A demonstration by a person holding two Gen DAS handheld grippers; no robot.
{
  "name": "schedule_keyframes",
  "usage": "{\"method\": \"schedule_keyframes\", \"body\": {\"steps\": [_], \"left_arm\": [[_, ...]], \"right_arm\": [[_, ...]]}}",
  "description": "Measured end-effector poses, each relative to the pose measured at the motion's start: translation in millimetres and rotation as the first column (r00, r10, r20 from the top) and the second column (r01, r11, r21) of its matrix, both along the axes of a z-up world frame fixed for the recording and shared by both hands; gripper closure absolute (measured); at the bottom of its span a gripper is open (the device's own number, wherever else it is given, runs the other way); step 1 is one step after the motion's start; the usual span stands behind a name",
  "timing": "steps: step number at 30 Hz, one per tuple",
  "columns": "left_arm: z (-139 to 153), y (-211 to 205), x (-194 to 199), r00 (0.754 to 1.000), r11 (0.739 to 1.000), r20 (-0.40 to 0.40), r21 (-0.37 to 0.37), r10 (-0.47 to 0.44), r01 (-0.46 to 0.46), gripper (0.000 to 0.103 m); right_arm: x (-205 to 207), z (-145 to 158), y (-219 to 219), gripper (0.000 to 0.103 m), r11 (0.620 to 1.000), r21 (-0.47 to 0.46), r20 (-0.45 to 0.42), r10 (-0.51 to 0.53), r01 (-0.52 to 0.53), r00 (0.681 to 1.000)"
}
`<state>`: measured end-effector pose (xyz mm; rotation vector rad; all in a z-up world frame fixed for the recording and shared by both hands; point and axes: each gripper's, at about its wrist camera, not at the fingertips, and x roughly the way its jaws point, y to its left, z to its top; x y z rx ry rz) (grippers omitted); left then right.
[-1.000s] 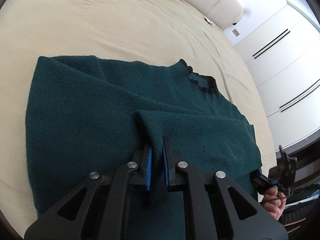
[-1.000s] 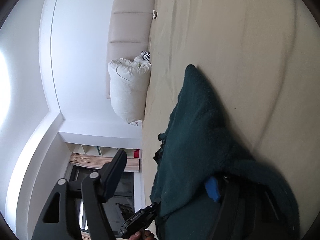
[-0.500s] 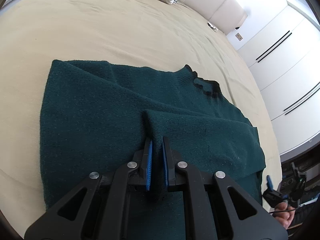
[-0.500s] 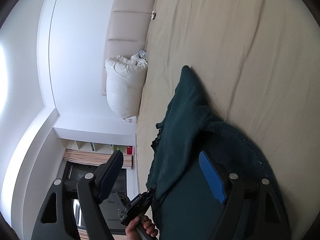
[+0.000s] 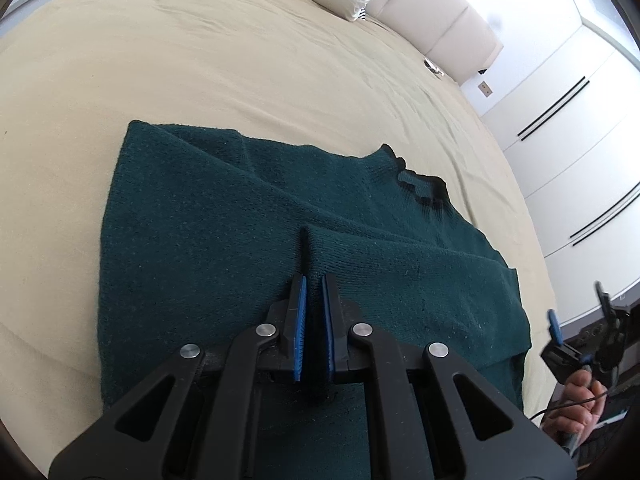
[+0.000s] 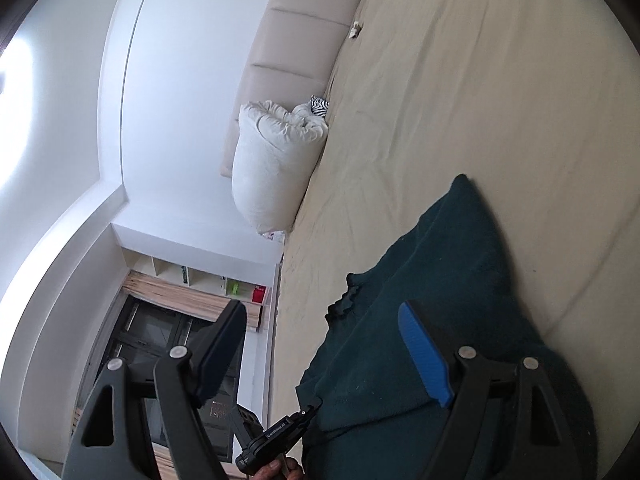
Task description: Fold small clothes
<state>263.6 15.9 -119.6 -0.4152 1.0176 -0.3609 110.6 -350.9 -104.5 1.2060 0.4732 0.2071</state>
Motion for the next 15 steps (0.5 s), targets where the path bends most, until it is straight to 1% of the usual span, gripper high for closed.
{"method": "schedule_keyframes", "body": {"steps": [2, 4, 5, 6, 7, 9, 11, 12, 13, 15], "left_arm": [[1, 3, -1, 1.000, 1.000, 0.005, 0.001, 0.007, -0.007, 0.098], [1, 8, -2, 1.000, 1.000, 0.007, -0.003, 0.017, -0.017, 0.099], [1, 11, -3, 1.000, 1.000, 0.007, -0.004, 0.023, -0.023, 0.100], [2, 14, -3, 1.000, 1.000, 0.006, -0.004, 0.030, -0.030, 0.100], [2, 15, -4, 0.999, 0.999, 0.002, -0.016, 0.032, -0.032, 0.100], [3, 21, -4, 1.000, 0.997, -0.002, -0.074, 0.031, -0.031, 0.100], [10, 28, -7, 0.999, 0.992, 0.017, -0.121, 0.039, -0.037, 0.099], [15, 29, -9, 0.999, 0.989, 0.029, -0.145, 0.035, -0.030, 0.099], [20, 28, -10, 0.999, 0.988, 0.037, -0.155, 0.027, -0.021, 0.096], [28, 19, -8, 1.000, 0.991, 0.031, -0.135, -0.004, 0.008, 0.081]], "right_arm": [[13, -14, 1, 0.022, 1.000, 0.011, -0.014, 0.022, -0.022, 1.000], [26, -36, 5, 0.021, 0.999, 0.010, -0.093, 0.040, -0.040, 0.995], [30, -48, 10, 0.021, 0.998, 0.008, -0.118, 0.055, -0.054, 0.992], [32, -51, 15, 0.022, 0.998, -0.016, -0.120, 0.063, -0.065, 0.991], [32, -50, 19, 0.022, 0.996, -0.059, -0.121, 0.064, -0.071, 0.991], [32, -44, 30, 0.019, 0.987, -0.131, -0.119, 0.076, -0.091, 0.990], [33, -42, 32, 0.018, 0.986, -0.138, -0.130, 0.080, -0.097, 0.988], [32, -41, 31, 0.018, 0.988, -0.120, -0.125, 0.081, -0.096, 0.989], [30, -39, 28, 0.017, 0.990, -0.104, -0.116, 0.082, -0.094, 0.990], [23, -33, 22, 0.017, 0.996, -0.062, -0.078, 0.066, -0.071, 0.995]]}}
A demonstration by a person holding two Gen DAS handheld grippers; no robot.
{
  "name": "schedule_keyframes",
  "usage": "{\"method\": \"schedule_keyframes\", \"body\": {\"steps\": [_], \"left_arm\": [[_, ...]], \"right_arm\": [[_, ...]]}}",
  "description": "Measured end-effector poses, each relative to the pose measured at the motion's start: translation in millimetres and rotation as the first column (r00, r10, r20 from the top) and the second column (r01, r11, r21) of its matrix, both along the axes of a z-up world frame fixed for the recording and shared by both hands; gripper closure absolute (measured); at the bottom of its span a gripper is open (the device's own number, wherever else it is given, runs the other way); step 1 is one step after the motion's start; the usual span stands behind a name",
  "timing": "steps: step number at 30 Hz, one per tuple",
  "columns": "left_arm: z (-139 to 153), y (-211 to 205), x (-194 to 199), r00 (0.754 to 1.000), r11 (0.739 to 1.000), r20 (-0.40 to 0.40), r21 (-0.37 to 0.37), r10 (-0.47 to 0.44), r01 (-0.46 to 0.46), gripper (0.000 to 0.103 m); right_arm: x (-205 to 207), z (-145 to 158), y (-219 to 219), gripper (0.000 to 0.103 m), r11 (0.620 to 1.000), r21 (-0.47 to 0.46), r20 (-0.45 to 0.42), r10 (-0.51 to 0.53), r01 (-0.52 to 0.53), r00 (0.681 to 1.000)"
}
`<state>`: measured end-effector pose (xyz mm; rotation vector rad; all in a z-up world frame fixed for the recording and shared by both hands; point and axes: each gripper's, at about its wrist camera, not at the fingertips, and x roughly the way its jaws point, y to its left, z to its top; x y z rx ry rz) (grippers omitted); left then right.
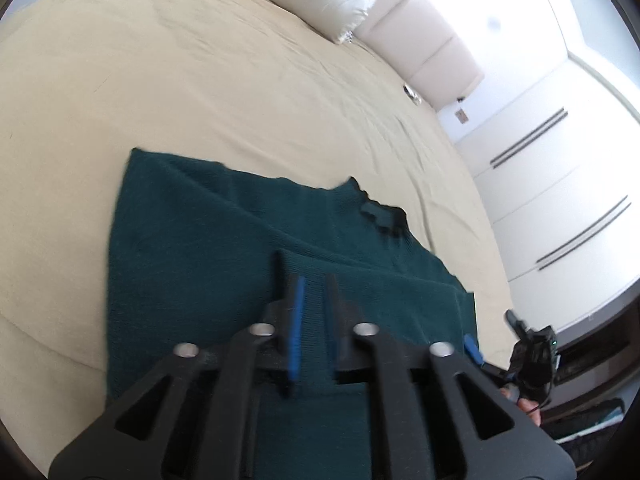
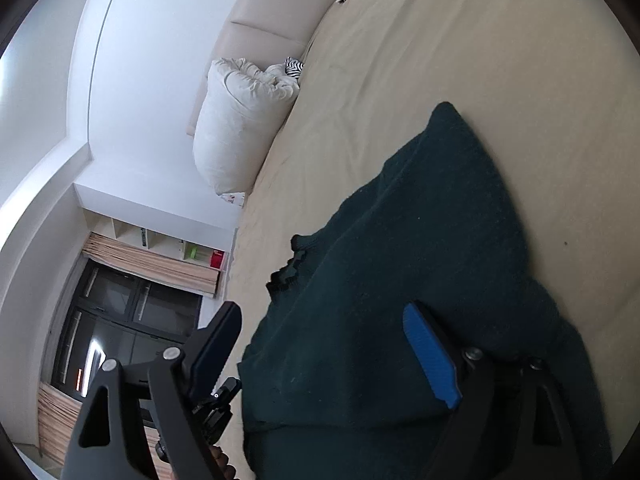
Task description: Fold small clothes
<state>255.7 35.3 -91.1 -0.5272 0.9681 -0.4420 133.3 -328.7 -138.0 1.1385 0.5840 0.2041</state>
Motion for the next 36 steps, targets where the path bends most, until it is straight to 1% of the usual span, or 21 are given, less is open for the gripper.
{"method": "schedule_keyframes", "body": {"steps": [1, 2, 3, 4, 6, 7, 8, 9, 10, 13, 17, 20, 22, 23, 24, 26, 28, 29, 32, 34, 36], "left_arm": [[1, -4, 1, 1.000, 1.000, -0.008, 0.004, -0.016, 0.016, 0.054], [1, -7, 1, 1.000, 1.000, -0.011, 0.009, -0.022, 0.022, 0.020], [1, -10, 1, 1.000, 1.000, -0.004, 0.017, -0.023, 0.023, 0.015], [1, -14, 1, 1.000, 0.999, 0.002, 0.032, -0.028, 0.028, 0.014], [-7, -24, 3, 0.998, 0.995, -0.037, 0.080, -0.053, 0.055, 0.014], [-12, -29, 4, 0.996, 0.993, -0.055, 0.093, -0.063, 0.068, 0.018], [-15, -32, 4, 0.996, 0.992, -0.058, 0.103, -0.069, 0.075, 0.035], [-19, -33, 4, 0.995, 0.989, -0.068, 0.125, -0.067, 0.075, 0.048], [-21, -33, 4, 0.995, 0.988, -0.077, 0.142, -0.056, 0.066, 0.071], [-28, -25, 5, 0.996, 0.985, -0.084, 0.167, -0.020, 0.034, 0.090], [-30, -25, 3, 0.997, 0.980, -0.066, 0.197, -0.028, 0.040, 0.094], [-30, -25, 2, 0.998, 0.979, -0.061, 0.199, -0.024, 0.035, 0.094], [-32, -22, 1, 0.998, 0.983, -0.063, 0.180, -0.020, 0.031, 0.094], [-32, -19, 1, 0.998, 0.986, -0.064, 0.166, -0.018, 0.029, 0.094], [-29, -15, -1, 0.998, 0.987, -0.063, 0.160, -0.012, 0.022, 0.094], [-18, -6, -8, 0.999, 0.983, -0.041, 0.183, 0.021, -0.013, 0.094], [6, -5, -18, 0.998, 0.975, 0.042, 0.217, 0.046, -0.055, 0.094], [16, -8, -21, 0.996, 0.977, 0.077, 0.207, 0.036, -0.051, 0.094], [36, -34, -24, 0.986, 0.977, 0.142, 0.205, -0.084, 0.053, 0.094], [32, -53, -19, 0.980, 0.968, 0.134, 0.223, -0.146, 0.114, 0.094], [15, -60, -9, 0.984, 0.962, 0.094, 0.244, -0.152, 0.125, 0.094]], "right_arm": [[-4, 3, -3, 0.017, 1.000, 0.009, 0.013, -0.007, 0.007, 1.000], [-8, 7, -5, 0.017, 1.000, 0.018, 0.028, -0.018, 0.017, 0.999], [-14, 9, -8, 0.017, 0.999, 0.028, 0.042, -0.031, 0.030, 0.999], [-19, 11, -11, 0.017, 0.999, 0.036, 0.050, -0.040, 0.038, 0.998], [-30, 16, -19, 0.017, 0.997, 0.046, 0.066, -0.066, 0.063, 0.996], [-35, 19, -24, 0.017, 0.995, 0.058, 0.081, -0.084, 0.079, 0.993], [-40, 22, -31, 0.017, 0.993, 0.064, 0.092, -0.102, 0.096, 0.991], [-45, 26, -38, 0.017, 0.991, 0.068, 0.104, -0.119, 0.113, 0.987], [-48, 29, -45, 0.017, 0.990, 0.071, 0.112, -0.133, 0.126, 0.985], [-53, 37, -62, 0.017, 0.984, 0.079, 0.129, -0.168, 0.158, 0.977], [-41, 36, -57, 0.017, 0.991, 0.052, 0.113, -0.125, 0.120, 0.986], [-26, 17, -39, 0.017, 0.997, 0.048, 0.073, -0.060, 0.056, 0.996], [-11, -7, -27, 0.016, 1.000, 0.024, -0.019, -0.009, 0.009, 1.000], [-7, -18, -23, 0.021, 1.000, -0.010, -0.071, -0.004, 0.003, 0.997], [-8, -19, -20, 0.027, 0.998, -0.058, -0.073, -0.004, 0.000, 0.997], [-13, -10, -21, 0.027, 0.998, -0.061, -0.051, 0.000, -0.003, 0.999], [-19, 2, -28, 0.025, 0.999, -0.031, -0.006, -0.023, 0.023, 1.000], [-20, 9, -31, 0.025, 0.999, -0.031, 0.012, -0.032, 0.033, 0.999], [-7, 28, -34, 0.025, 0.999, -0.027, 0.053, -0.017, 0.018, 0.998], [8, 32, -28, 0.025, 0.998, -0.053, 0.037, 0.018, -0.016, 0.999], [28, 29, -19, 0.025, 0.993, -0.092, 0.014, 0.070, -0.068, 0.997]]}}
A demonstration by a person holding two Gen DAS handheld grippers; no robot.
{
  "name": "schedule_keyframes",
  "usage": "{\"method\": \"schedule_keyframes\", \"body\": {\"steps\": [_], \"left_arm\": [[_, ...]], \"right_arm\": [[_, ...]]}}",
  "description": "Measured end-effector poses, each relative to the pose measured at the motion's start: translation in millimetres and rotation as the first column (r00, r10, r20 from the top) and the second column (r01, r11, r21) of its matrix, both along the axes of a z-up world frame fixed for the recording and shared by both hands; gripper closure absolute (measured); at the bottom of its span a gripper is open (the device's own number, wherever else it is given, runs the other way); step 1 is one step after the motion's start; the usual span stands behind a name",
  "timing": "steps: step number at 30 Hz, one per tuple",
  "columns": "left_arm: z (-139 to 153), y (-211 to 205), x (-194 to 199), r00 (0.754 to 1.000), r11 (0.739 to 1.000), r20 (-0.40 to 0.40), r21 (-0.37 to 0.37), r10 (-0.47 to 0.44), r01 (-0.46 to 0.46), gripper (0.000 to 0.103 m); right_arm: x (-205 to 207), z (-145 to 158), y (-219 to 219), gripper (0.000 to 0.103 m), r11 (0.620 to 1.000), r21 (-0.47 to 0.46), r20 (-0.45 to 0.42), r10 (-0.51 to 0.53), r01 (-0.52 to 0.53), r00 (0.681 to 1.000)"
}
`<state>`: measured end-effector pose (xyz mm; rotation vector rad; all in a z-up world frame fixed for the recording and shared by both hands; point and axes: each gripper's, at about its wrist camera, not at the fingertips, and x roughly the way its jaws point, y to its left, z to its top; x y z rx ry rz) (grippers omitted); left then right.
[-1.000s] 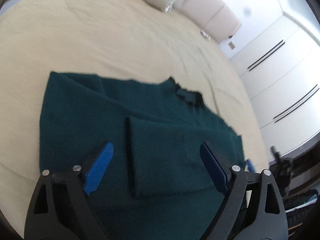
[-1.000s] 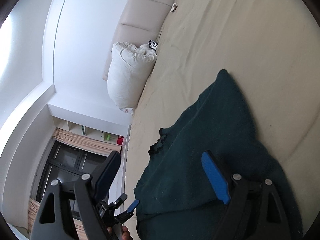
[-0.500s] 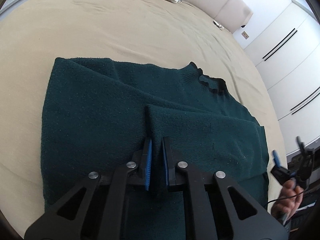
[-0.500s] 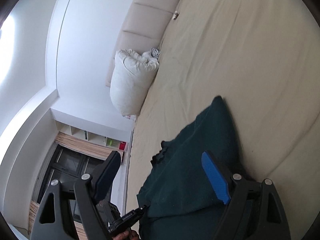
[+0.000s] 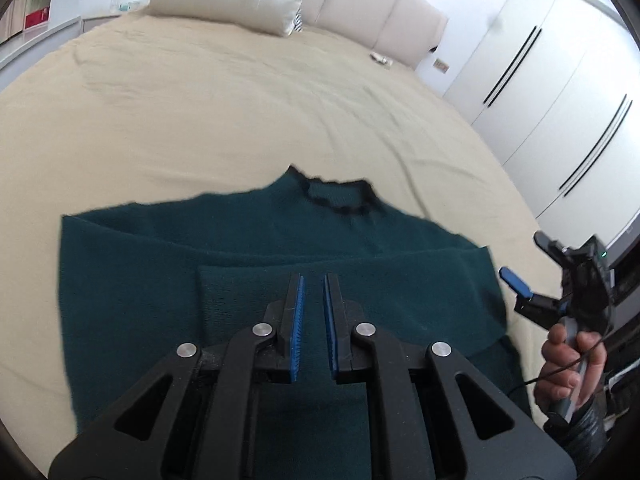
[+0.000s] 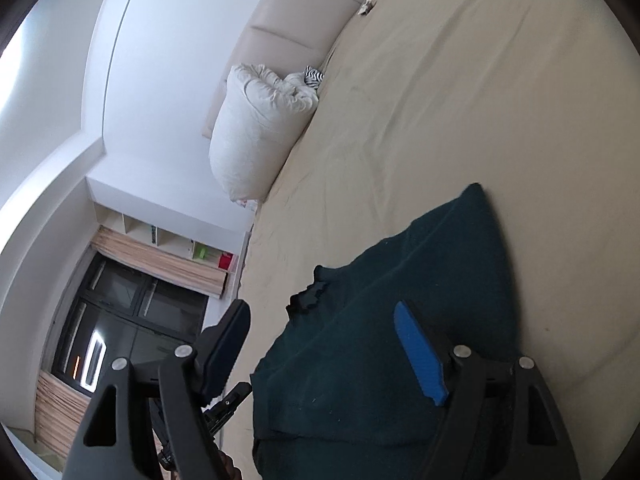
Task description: Fold small clothes
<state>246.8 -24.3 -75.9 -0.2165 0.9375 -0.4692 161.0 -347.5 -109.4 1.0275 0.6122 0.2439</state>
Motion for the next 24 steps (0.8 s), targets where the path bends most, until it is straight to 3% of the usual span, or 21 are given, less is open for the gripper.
{"method": "schedule_keyframes", "body": {"steps": [2, 3, 5, 7, 9, 11, 13, 15, 16, 18, 19, 20, 24], "left_arm": [[-33, 3, 12, 0.994, 1.000, -0.106, 0.018, 0.014, -0.013, 0.094], [-43, 9, 14, 0.992, 1.000, -0.123, -0.028, 0.010, -0.014, 0.094], [-48, 26, 13, 0.994, 0.993, -0.112, -0.117, -0.008, -0.005, 0.094], [-42, 36, 9, 0.994, 0.990, -0.107, -0.143, -0.010, -0.005, 0.094], [-34, 47, 0, 0.997, 0.991, -0.080, -0.131, 0.004, -0.014, 0.094], [-35, 57, -6, 0.996, 0.989, -0.089, -0.142, 0.016, -0.028, 0.094], [-34, 77, -21, 0.992, 0.986, -0.122, -0.155, 0.036, -0.055, 0.094], [-23, 92, -44, 0.993, 0.987, -0.107, -0.142, 0.058, -0.073, 0.091], [-16, 104, -59, 0.993, 0.987, -0.093, -0.135, 0.072, -0.084, 0.082], [-5, 124, -93, 0.992, 0.982, -0.084, -0.157, 0.095, -0.108, 0.041], [0, 137, -110, 0.991, 0.977, -0.078, -0.174, 0.109, -0.121, 0.011], [5, 146, -127, 0.991, 0.975, -0.069, -0.187, 0.111, -0.122, 0.006], [11, 181, -189, 0.991, 0.979, -0.108, -0.181, 0.080, -0.099, 0.006]], "right_arm": [[18, -23, 3, 0.021, 0.999, -0.035, -0.083, 0.015, -0.018, 0.996], [26, -39, 1, 0.030, 0.998, -0.059, -0.141, 0.013, -0.022, 0.990], [22, -41, 0, 0.044, 0.996, -0.084, -0.134, 0.009, -0.020, 0.991], [11, -32, -3, 0.035, 0.998, -0.062, -0.093, 0.005, -0.011, 0.996], [-6, -24, -9, 0.014, 0.997, -0.051, -0.033, -0.062, 0.061, 0.998], [-14, -36, -14, 0.008, 0.995, -0.045, -0.069, -0.096, 0.093, 0.993], [-11, -38, -8, 0.018, 0.989, -0.144, -0.099, -0.058, 0.044, 0.993], [-16, -26, 1, 0.021, 0.971, -0.241, -0.138, -0.043, 0.009, 0.989], [-21, -19, 3, 0.021, 0.967, -0.255, -0.153, -0.048, 0.007, 0.987], [-44, -1, 6, 0.021, 0.970, -0.242, -0.103, -0.026, 0.000, 0.994], [-56, 5, 7, 0.021, 0.968, -0.251, -0.084, -0.022, 0.001, 0.996], [-71, 12, 10, 0.020, 0.963, -0.269, -0.064, -0.021, 0.003, 0.998], [-137, 20, 18, 0.020, 0.955, -0.297, -0.042, 0.003, -0.015, 0.999]]}}
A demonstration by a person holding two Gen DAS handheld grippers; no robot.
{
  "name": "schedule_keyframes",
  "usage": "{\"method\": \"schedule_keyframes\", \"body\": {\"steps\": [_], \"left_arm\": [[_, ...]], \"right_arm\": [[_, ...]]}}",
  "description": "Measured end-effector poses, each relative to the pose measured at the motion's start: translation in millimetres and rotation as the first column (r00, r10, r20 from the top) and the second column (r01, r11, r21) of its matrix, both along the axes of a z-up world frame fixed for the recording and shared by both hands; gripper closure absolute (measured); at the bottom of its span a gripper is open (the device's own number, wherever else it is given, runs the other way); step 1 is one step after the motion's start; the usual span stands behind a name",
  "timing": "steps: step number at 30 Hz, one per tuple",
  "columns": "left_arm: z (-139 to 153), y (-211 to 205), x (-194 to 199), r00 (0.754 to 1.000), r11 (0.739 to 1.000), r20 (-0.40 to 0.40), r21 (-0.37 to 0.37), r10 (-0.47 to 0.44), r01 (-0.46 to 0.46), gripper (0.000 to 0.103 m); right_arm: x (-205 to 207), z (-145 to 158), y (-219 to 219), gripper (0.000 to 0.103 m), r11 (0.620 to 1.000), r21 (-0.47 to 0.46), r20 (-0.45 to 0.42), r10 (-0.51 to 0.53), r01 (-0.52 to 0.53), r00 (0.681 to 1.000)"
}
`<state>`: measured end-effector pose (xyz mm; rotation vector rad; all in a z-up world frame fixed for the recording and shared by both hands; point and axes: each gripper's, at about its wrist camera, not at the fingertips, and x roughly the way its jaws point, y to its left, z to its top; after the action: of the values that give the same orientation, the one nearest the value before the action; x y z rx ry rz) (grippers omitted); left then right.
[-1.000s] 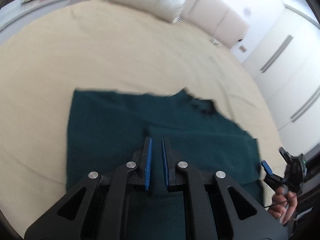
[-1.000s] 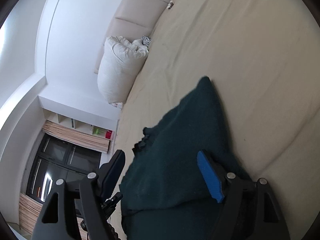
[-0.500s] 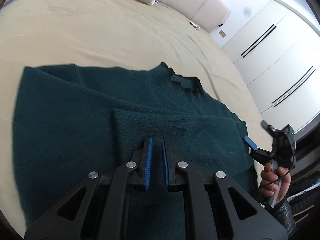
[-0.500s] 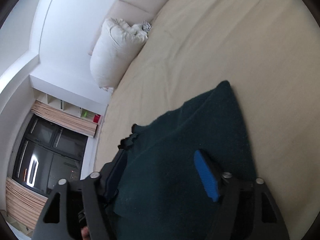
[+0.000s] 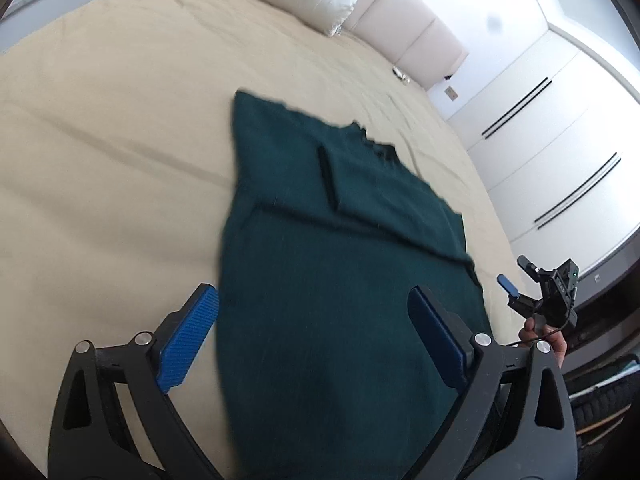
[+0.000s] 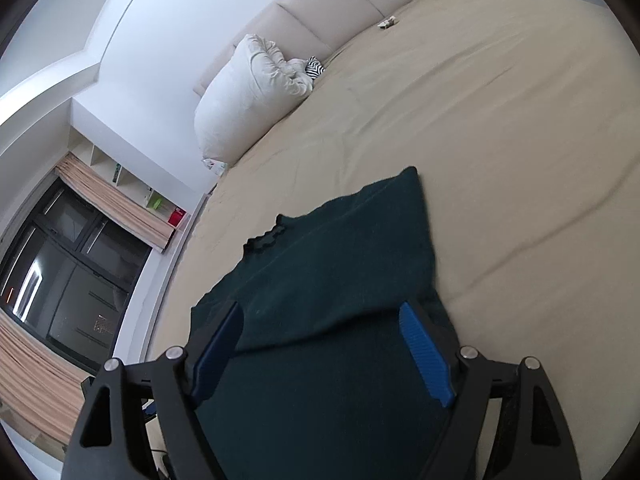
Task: Fold small clothes
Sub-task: 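Grasp the sweater hem with both grippers, closing on the edge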
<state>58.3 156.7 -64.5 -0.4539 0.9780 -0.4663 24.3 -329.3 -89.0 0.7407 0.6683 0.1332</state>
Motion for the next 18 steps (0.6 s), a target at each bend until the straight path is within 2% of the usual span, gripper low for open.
{"method": "schedule_keyframes", "body": {"steps": [4, 9, 11, 12, 13, 14, 18], "left_arm": [[-14, 21, -46, 0.999, 1.000, -0.046, -0.009, 0.003, -0.004, 0.007], [0, 39, -83, 0.998, 0.997, 0.008, -0.062, 0.054, -0.054, 0.007], [19, 43, -92, 0.998, 0.999, 0.053, -0.013, 0.044, -0.043, 0.007], [27, 42, -94, 0.998, 0.999, 0.063, 0.038, 0.031, -0.033, 0.007], [31, 38, -98, 0.999, 0.994, 0.051, 0.110, 0.006, -0.012, 0.007], [32, 34, -100, 0.999, 0.989, 0.040, 0.145, -0.011, 0.005, 0.007], [13, 13, -118, 0.994, 0.976, -0.031, 0.191, -0.101, 0.105, 0.014]], "right_arm": [[-52, -10, 9, 0.020, 0.999, -0.045, -0.038, 0.017, -0.019, 0.999], [-94, -18, 11, 0.020, 1.000, -0.018, -0.077, -0.001, -0.001, 0.997], [-104, -19, 13, 0.020, 1.000, -0.016, -0.096, 0.001, -0.002, 0.995], [-107, -18, 15, 0.020, 1.000, -0.030, -0.105, 0.003, -0.006, 0.994], [-110, -15, 16, 0.020, 0.999, -0.041, -0.109, 0.004, -0.009, 0.994], [-114, -12, 18, 0.020, 0.998, -0.054, -0.110, 0.007, -0.013, 0.994], [-129, -8, 20, 0.020, 0.996, -0.077, -0.121, 0.030, -0.040, 0.992]]}}
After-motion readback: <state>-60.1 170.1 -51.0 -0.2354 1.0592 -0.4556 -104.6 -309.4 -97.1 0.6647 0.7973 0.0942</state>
